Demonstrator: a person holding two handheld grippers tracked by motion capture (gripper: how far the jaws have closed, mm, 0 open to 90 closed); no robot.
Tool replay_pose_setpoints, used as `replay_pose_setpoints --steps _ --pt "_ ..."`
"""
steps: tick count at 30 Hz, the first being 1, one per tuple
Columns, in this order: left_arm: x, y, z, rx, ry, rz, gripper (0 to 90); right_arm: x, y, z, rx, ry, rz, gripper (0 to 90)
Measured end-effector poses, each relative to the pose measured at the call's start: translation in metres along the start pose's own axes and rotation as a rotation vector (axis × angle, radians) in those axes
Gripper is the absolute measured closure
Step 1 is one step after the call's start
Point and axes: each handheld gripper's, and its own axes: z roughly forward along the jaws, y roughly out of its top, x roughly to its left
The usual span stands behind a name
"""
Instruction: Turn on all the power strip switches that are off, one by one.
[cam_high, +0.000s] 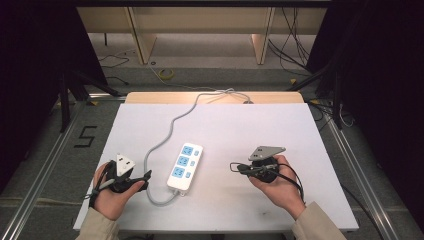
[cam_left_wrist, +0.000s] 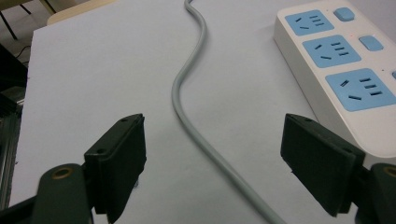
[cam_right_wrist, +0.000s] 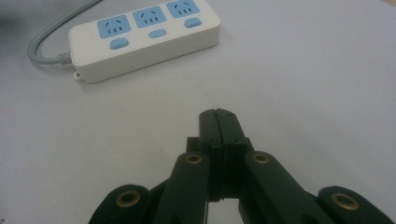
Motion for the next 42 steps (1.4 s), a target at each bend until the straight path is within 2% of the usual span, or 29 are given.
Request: replay_pose_setpoints --steps 42 --pt "0.000 0.000 -0.001 -0.001 0.002 0.002 22.7 0.013 0.019 0.018 0.035 0.047 -0.029 90.0"
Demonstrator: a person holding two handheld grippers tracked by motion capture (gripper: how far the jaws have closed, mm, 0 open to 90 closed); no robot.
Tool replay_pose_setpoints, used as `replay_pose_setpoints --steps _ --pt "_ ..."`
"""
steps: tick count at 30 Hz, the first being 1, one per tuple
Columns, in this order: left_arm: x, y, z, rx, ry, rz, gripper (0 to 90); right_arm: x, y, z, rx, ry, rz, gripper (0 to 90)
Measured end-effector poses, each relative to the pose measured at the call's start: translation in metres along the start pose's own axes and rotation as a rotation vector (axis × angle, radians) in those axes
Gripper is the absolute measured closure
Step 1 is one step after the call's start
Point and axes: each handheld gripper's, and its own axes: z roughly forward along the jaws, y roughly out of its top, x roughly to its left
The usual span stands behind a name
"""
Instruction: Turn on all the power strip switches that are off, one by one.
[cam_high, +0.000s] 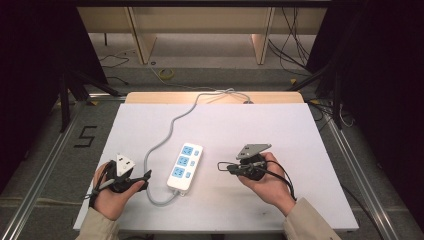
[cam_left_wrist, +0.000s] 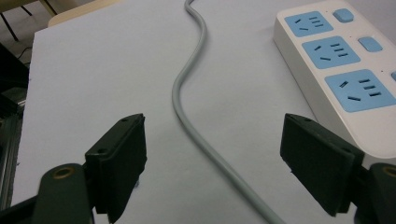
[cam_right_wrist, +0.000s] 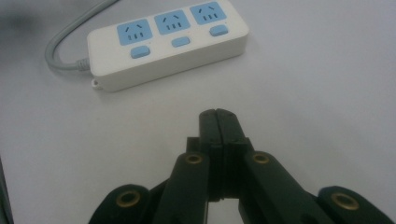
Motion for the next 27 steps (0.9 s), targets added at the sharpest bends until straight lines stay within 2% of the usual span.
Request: replay_pose_setpoints --steps 27 --pt "0.000 0.000 0.000 -0.004 -0.001 -0.001 22.8 0.010 0.014 0.014 0.016 0.033 -0.025 90.0"
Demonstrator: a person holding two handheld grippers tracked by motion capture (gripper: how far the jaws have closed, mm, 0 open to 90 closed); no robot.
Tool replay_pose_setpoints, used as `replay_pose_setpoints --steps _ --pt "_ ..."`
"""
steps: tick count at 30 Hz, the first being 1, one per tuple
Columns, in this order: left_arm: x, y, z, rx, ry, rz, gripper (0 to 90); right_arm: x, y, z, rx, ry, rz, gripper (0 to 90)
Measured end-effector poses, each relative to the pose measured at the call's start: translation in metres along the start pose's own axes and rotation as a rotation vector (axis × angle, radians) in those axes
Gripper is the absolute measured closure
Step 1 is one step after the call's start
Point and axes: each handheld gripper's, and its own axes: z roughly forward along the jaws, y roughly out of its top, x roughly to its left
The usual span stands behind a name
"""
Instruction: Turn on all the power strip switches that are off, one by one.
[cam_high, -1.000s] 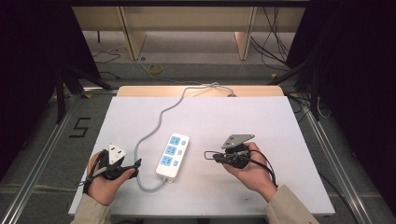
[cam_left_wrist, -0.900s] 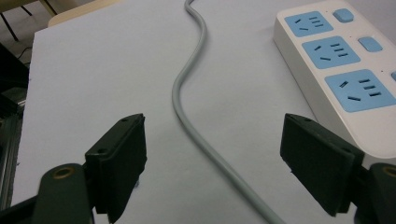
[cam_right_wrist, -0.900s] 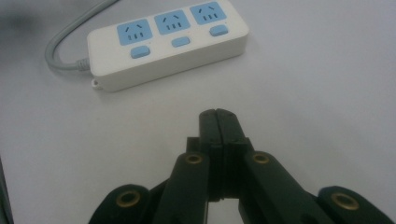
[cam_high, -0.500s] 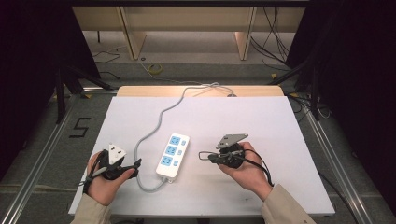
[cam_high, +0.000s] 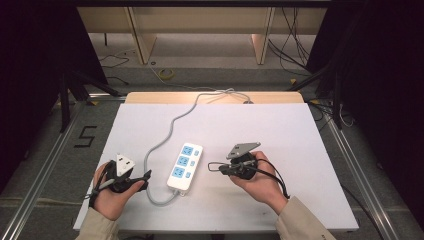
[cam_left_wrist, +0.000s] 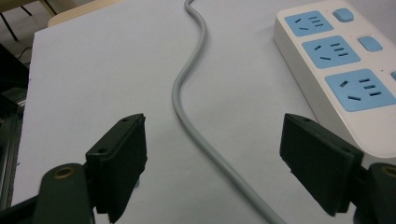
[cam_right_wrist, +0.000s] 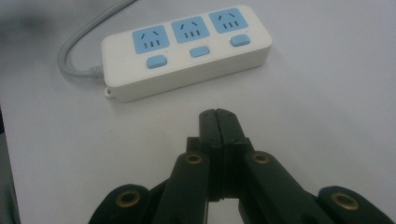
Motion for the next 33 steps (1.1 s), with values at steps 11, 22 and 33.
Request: replay_pose_setpoints --steps 11,22,33 --pt "0.000 0.000 0.000 0.000 0.001 0.000 22.8 0.007 0.008 0.009 0.009 0.021 -0.015 90.0" --pt "0.000 0.000 0.000 0.007 -0.001 0.010 22.9 0.014 0.016 0.022 0.011 0.043 -0.026 90.0" --pt "-0.001 0.001 0.000 0.005 -0.002 0.011 23.0 0.017 0.026 0.031 0.022 0.058 -0.040 90.0"
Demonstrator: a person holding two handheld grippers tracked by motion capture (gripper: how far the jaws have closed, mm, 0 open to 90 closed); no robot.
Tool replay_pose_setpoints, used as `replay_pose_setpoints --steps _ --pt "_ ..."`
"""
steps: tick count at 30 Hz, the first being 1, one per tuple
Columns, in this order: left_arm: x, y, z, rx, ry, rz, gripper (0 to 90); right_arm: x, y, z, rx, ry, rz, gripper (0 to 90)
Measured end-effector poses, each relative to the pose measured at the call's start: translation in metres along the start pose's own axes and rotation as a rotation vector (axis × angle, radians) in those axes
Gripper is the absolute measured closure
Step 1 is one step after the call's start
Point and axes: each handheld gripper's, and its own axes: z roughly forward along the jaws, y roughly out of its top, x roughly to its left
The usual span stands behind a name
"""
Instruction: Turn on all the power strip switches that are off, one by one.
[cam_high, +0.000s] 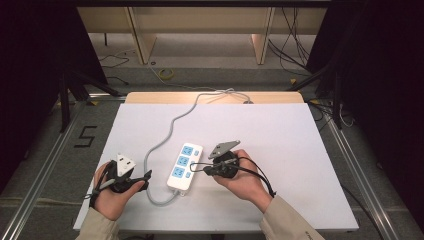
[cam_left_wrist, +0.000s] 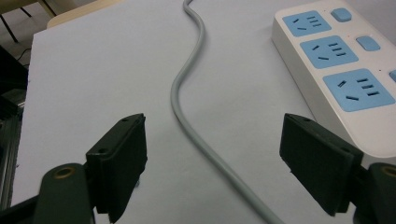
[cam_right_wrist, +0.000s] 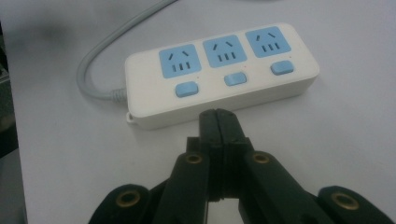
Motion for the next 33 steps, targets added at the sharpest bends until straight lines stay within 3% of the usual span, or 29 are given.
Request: replay_pose_setpoints --steps 30,33 --pt "-0.001 0.000 0.000 -0.001 -0.003 0.003 23.2 0.006 0.019 0.021 0.028 0.018 -0.022 90.0" --pt "-0.001 0.000 0.000 -0.002 -0.003 0.003 23.3 0.007 0.020 0.023 0.030 0.020 -0.006 90.0"
